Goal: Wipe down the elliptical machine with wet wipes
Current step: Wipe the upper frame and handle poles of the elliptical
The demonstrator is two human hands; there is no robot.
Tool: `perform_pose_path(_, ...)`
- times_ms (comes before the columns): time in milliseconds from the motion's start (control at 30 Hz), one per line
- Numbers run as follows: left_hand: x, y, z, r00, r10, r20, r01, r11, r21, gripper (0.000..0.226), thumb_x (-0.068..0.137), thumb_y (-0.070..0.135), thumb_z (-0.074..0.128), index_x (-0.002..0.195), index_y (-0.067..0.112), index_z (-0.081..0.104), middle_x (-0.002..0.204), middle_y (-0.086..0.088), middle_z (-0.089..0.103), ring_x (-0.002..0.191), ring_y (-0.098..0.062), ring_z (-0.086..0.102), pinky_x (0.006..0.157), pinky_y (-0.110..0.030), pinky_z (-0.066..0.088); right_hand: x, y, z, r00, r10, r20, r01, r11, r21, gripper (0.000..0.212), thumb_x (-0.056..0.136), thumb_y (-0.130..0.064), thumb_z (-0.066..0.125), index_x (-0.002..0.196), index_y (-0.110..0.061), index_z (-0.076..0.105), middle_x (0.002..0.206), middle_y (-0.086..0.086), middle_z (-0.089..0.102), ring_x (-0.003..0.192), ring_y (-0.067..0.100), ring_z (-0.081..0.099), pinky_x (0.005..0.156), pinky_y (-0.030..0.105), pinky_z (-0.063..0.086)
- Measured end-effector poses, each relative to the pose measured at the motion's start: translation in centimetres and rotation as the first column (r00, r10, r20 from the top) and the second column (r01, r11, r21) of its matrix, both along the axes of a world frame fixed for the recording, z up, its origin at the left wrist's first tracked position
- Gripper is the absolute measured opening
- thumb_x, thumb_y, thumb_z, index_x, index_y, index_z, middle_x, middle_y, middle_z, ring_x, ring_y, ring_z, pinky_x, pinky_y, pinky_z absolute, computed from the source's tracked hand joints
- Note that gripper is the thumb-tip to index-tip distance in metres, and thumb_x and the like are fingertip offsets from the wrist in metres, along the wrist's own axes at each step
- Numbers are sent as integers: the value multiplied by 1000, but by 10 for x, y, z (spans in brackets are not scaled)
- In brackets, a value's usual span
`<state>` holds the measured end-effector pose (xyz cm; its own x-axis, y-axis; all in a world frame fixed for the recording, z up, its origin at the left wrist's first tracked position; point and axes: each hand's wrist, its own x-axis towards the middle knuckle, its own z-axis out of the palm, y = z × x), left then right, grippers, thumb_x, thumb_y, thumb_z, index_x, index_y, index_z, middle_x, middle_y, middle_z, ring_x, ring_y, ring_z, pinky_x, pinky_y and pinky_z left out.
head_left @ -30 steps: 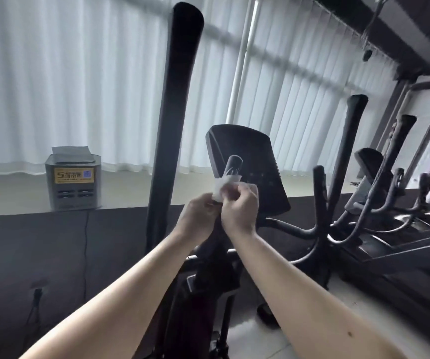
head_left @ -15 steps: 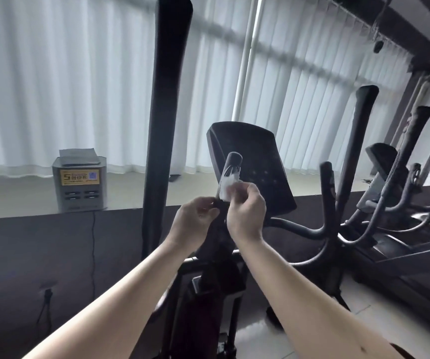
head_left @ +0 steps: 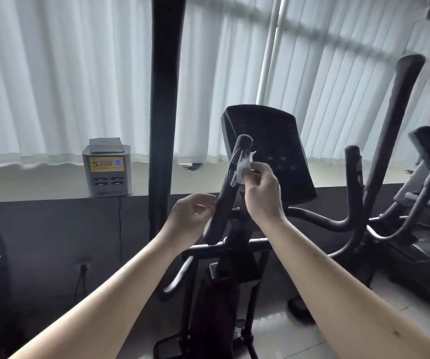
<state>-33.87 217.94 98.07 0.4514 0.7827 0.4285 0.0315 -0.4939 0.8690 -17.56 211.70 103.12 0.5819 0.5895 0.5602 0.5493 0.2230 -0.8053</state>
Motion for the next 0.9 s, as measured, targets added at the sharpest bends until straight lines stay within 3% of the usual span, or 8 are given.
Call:
perform_pose_path(167,3,-12,-1,1000,30,4,-30,1000,-6,28,93,3,65,98,28,76,96,15,76,90,-1,70,85,-15,53,0,-5,-24,1000,11,-3,-11,1000,17,28,103,-26,62,77,-18,70,76,0,72,69,17,67,71,38,56)
perform_pose_path(367,6,-26,-10,995,97,-10,-96,995,4,25,95,8,66,108,27,76,101,15,76,98,-3,71,92,-25,54,-11,-34,-84,980,199,4,-196,968,-159,40,107,-31,55,70,-23,69,68,-4,68,66,0,59,67,21,46)
perform_pose_path(500,5,-38,-14,988,145,-45,-145,989,4,26,95,11,66,113,27,76,105,16,76,100,1,69,93,-22,53,0,-30,-64,982,184,-37,-187,978,-88,21,99,-31,68,81,-26,78,89,-13,75,88,-1,69,85,21,53)
perform_pose_path(600,4,-42,-13,984,170,-56,-171,985,-5,23,95,13,66,109,29,76,103,18,76,99,4,68,89,-16,50,-2,-23,-39,993,113,34,-113,993,12,25,94,-40,73,75,-24,73,89,-9,68,86,0,64,77,10,46)
perform_pose_path(733,1,-43,-14,981,190,-39,-191,981,-30,24,95,11,65,106,31,75,98,20,75,93,5,68,82,-11,47,-14,-18,-54,993,81,89,-86,994,61,14,94,-24,74,81,-21,68,90,-6,63,83,6,62,77,20,50)
perform_pose_path(900,-6,-43,-28,988,146,-46,-148,988,-45,24,95,10,63,106,28,75,100,16,76,97,1,69,88,-19,52,-28,-32,-103,987,129,99,-126,991,-38,17,95,-28,69,79,-24,64,91,-10,62,87,6,60,76,20,48)
